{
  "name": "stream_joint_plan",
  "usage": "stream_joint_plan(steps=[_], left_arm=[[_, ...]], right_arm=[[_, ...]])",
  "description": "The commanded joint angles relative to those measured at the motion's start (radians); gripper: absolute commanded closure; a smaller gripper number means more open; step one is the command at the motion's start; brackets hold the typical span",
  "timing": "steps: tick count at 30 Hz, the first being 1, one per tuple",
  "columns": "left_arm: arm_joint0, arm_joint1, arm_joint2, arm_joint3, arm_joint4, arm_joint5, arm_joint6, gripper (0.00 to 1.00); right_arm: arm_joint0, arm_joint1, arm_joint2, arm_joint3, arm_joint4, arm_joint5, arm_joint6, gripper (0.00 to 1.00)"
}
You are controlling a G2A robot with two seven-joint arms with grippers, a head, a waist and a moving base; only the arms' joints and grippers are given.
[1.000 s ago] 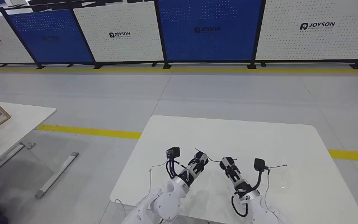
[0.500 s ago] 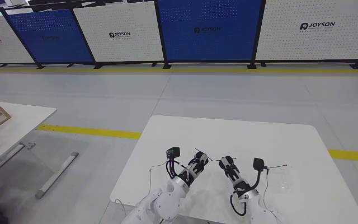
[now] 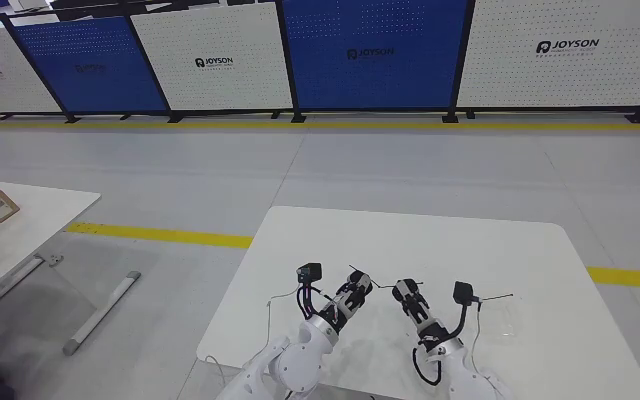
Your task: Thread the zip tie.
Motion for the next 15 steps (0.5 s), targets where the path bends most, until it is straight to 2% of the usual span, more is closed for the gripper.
stream_joint_plan(steps=[1,11,15], left_arm=[[0.0,0.0,0.0,0.0,0.0,0.0,0.0,1.0],[0.0,0.0,0.0,0.0,0.0,0.0,0.0,1.0],[0.0,0.0,0.0,0.0,0.0,0.0,0.0,1.0]], right_arm=[[0.001,-0.003,0.003,0.003,-0.002,0.0,0.003,1.0],[0.004,-0.021,0.005,0.014,-0.021,0.012,0.021,1.0],[-0.013,-0.024,0.023,0.007,-0.027,-0.005,0.008,1.0]])
